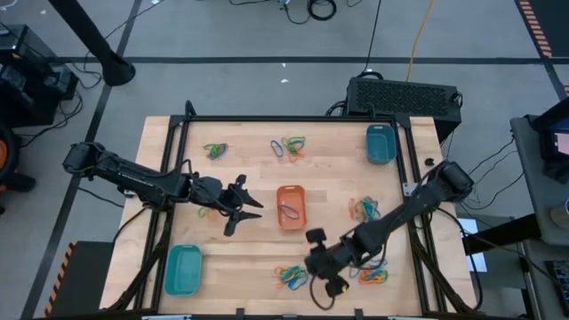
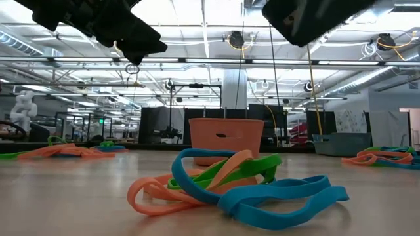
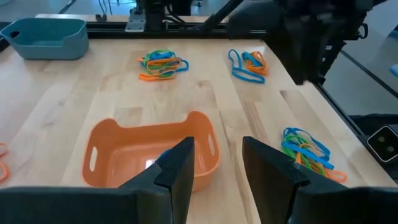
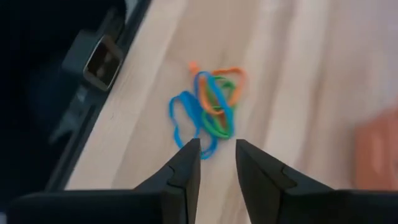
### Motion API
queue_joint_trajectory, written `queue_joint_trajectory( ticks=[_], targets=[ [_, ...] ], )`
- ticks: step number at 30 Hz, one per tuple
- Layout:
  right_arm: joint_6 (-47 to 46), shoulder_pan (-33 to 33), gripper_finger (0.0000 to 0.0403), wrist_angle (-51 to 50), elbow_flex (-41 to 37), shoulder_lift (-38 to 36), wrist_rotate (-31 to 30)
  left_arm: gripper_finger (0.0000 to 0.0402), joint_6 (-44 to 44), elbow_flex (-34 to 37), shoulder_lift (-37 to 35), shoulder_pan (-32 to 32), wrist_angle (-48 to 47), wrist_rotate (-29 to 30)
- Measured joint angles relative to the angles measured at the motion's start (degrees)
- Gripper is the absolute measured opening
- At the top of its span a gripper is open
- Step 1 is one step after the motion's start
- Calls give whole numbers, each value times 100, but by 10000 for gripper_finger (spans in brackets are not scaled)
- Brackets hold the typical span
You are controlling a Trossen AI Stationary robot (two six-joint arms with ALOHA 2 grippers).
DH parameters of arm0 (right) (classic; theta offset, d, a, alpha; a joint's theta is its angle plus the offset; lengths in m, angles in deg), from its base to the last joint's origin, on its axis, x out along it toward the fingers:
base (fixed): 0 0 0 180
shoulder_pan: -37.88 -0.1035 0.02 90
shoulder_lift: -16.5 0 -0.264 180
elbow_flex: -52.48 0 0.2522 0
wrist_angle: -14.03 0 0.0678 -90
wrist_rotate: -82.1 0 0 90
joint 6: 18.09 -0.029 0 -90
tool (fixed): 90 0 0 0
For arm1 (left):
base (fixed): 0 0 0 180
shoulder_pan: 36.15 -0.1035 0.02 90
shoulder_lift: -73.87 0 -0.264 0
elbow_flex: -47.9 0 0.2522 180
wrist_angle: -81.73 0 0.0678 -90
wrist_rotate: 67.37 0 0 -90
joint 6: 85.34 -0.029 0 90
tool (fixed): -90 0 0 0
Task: Sort rubber bands into baskets
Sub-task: Put the blue rubber band into the orange bin
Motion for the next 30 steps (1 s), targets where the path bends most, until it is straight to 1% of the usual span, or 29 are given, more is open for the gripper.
queue_joint_trajectory(
  ticks=[4,7,14,19,26,30],
  targets=[
    [774,-140,93,395,0,435,-2,143,-4,0,0,3,-17,1],
    [1131,-165,93,725,-2,739,0,143,-5,0,0,3,-46,2],
    [1206,-163,93,1265,-2,1141,444,143,-46,0,0,3,-66,4],
    [1241,-161,93,1240,-2,1363,432,143,-46,0,0,1,-70,7],
    [1271,-119,93,1135,-9,1458,387,143,-46,4,0,-1,-68,9],
    [1270,-117,76,1089,-7,1458,388,143,-46,4,0,-1,-105,11]
  ],
)
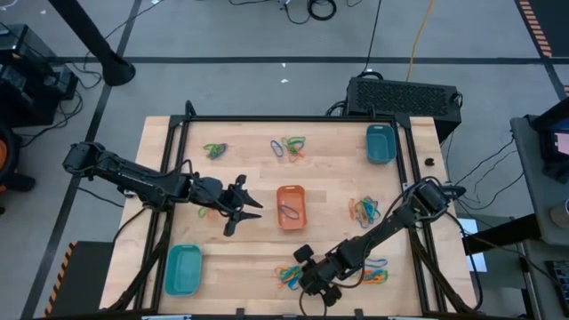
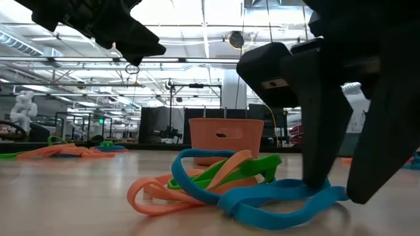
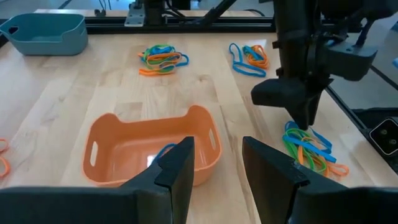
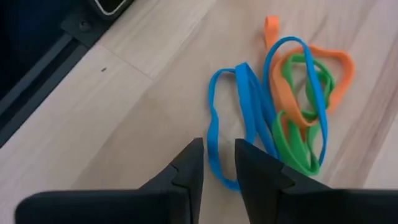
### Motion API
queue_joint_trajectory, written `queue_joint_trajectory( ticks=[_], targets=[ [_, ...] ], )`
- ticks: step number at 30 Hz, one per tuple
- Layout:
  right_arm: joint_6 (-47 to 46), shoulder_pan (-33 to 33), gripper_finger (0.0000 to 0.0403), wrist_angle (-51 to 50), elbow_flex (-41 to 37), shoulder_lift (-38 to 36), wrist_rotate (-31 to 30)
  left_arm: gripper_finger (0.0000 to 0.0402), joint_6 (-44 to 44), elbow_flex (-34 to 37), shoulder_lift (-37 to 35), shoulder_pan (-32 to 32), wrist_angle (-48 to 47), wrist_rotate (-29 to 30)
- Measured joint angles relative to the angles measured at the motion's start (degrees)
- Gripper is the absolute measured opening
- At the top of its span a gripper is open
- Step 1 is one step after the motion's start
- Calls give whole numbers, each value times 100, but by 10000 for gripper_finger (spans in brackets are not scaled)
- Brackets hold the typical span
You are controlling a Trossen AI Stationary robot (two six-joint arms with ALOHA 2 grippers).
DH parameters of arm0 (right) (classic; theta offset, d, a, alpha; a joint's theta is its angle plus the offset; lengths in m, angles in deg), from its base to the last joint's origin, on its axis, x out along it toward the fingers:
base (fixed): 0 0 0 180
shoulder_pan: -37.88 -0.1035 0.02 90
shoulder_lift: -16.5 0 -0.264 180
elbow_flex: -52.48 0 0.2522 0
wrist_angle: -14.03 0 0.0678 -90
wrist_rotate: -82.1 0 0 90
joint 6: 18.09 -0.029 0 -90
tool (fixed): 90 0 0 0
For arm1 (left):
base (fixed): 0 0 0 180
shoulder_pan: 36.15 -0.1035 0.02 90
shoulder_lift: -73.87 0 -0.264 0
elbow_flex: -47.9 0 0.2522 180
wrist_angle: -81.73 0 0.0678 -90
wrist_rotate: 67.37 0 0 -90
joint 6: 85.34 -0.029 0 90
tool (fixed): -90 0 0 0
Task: Sort rubber bands into baskets
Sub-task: Put the blue rubber band into the orange bin
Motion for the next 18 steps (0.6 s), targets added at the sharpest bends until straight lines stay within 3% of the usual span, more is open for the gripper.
queue_joint_trajectory(
  ticks=[7,18],
  targets=[
    [0,-2,7,-135,0,0,63,143,0,0,0,0,-10,0],
    [-96,63,1,-311,157,-445,62,143,5,0,0,0,-43,2]
  ],
)
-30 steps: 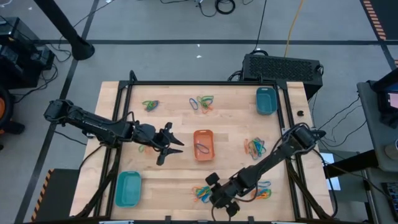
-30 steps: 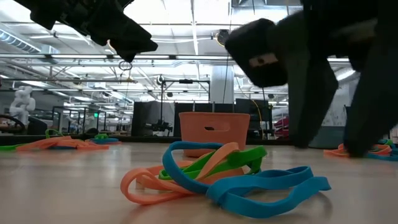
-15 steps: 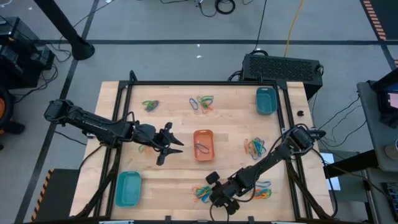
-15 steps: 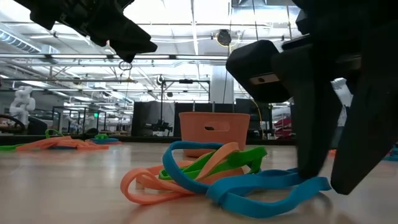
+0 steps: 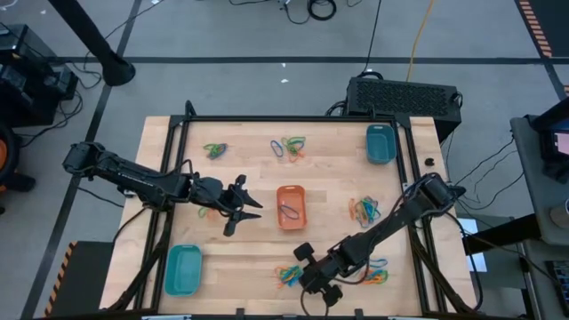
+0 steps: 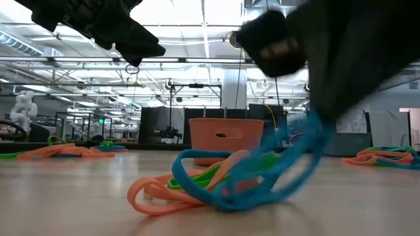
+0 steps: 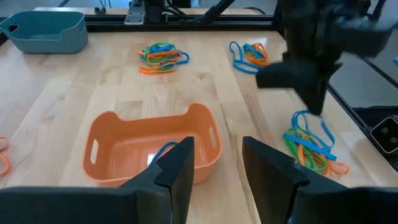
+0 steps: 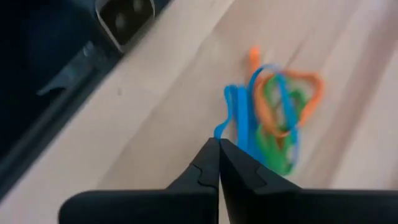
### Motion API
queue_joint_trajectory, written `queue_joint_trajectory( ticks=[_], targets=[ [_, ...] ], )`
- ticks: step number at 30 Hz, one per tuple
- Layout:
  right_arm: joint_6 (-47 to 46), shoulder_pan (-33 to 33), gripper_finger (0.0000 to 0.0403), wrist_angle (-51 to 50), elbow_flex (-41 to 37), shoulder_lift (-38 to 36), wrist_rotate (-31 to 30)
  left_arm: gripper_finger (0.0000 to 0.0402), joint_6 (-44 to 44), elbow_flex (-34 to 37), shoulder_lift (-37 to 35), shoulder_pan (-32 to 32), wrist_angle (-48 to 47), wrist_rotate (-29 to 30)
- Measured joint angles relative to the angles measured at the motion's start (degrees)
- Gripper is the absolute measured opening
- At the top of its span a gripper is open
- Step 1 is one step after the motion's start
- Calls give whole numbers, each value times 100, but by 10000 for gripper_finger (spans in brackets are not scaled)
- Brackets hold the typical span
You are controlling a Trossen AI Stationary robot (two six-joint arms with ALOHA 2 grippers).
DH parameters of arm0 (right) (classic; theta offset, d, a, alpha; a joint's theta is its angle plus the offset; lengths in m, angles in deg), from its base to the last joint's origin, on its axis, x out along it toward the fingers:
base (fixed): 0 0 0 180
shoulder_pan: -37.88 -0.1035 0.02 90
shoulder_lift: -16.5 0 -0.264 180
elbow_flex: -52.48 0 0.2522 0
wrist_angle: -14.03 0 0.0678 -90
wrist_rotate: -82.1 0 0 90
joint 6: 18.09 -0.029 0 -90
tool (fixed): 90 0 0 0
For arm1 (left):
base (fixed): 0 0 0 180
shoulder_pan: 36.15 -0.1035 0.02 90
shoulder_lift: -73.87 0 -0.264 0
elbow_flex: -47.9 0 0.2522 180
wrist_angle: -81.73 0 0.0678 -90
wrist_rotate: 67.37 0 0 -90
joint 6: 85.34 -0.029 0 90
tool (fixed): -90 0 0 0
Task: Sort rubber bands into baskets
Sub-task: Put the blue rubber band into the orange bin
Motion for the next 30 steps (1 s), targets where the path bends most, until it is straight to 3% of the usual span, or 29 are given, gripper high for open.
queue_joint_trajectory(
  ticks=[9,18,24,30],
  targets=[
    [-759,187,0,11,12,-682,39,143,8,0,0,0,0,0],
    [-1720,526,0,555,12,-732,1760,143,11,0,0,4,2,0],
    [-2221,752,0,1581,-177,-648,1654,143,13,0,0,3,2,0],
    [-3342,918,0,1619,-569,-641,1657,143,13,0,0,2,-3,0]
  ],
)
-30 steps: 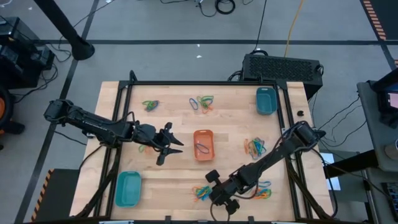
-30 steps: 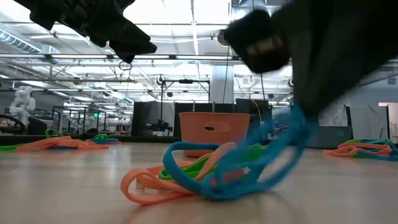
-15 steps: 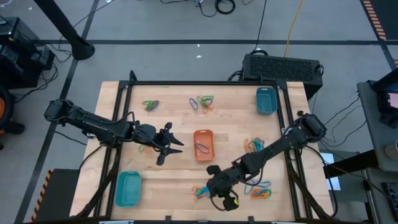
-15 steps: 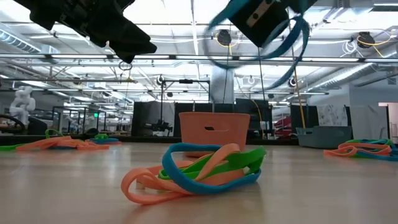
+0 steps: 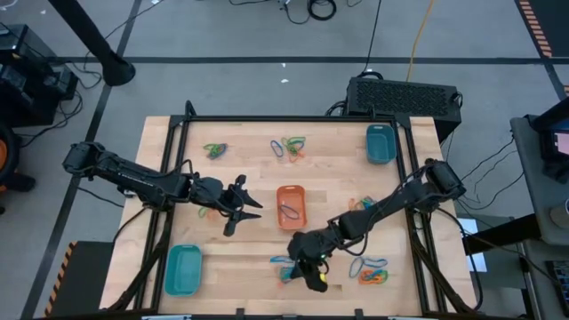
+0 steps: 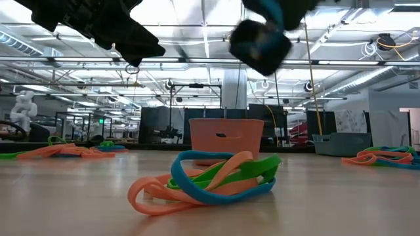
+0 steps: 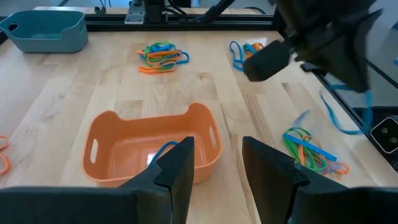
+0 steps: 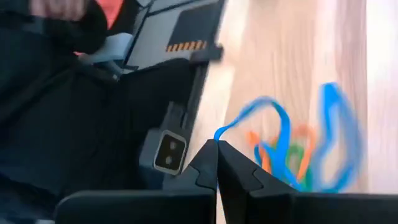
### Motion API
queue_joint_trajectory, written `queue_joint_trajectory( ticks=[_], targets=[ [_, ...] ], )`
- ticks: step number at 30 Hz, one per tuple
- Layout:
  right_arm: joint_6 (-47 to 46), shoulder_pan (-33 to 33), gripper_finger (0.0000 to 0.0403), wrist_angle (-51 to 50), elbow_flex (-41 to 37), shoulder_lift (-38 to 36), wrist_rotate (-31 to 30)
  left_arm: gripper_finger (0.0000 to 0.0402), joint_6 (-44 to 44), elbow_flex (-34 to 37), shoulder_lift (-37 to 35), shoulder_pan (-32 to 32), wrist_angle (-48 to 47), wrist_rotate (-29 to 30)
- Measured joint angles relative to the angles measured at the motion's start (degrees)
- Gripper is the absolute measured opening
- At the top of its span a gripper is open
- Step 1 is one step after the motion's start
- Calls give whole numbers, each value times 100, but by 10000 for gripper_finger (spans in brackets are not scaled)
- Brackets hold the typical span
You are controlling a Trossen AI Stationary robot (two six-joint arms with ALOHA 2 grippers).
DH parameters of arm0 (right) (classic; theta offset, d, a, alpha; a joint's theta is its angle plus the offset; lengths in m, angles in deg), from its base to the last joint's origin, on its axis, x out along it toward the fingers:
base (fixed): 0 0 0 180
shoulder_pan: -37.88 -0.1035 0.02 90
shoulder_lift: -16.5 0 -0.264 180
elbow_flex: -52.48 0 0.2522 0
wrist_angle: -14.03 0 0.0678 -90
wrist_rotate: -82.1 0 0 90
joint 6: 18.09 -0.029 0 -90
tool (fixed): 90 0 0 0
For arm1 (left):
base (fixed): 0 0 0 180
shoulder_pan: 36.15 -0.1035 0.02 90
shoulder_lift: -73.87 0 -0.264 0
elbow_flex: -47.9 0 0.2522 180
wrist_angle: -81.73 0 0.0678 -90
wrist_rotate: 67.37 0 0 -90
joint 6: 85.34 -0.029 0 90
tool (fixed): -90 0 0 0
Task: Sort rubber bands into baskets
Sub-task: Put the blue rubber band into the orange bin
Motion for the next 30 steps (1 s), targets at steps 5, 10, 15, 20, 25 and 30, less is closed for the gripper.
queue_joint_trajectory(
  ticks=[5,10,15,20,25,30],
  targets=[
    [-574,35,0,67,-449,4,102,143,-2,0,0,-2,-4,0],
    [-542,22,0,85,-633,13,38,143,-4,0,0,-2,-3,0],
    [-246,102,0,518,-625,-60,-67,143,-4,0,0,-2,-1,0],
    [60,358,0,393,-583,-275,-207,143,-5,2,0,-2,-31,0],
    [199,801,0,-52,-578,-526,-719,143,-1,2,-2,-13,-339,27],
    [288,1272,0,-692,-578,-566,-976,143,38,2,-92,-13,-840,475]
  ],
)
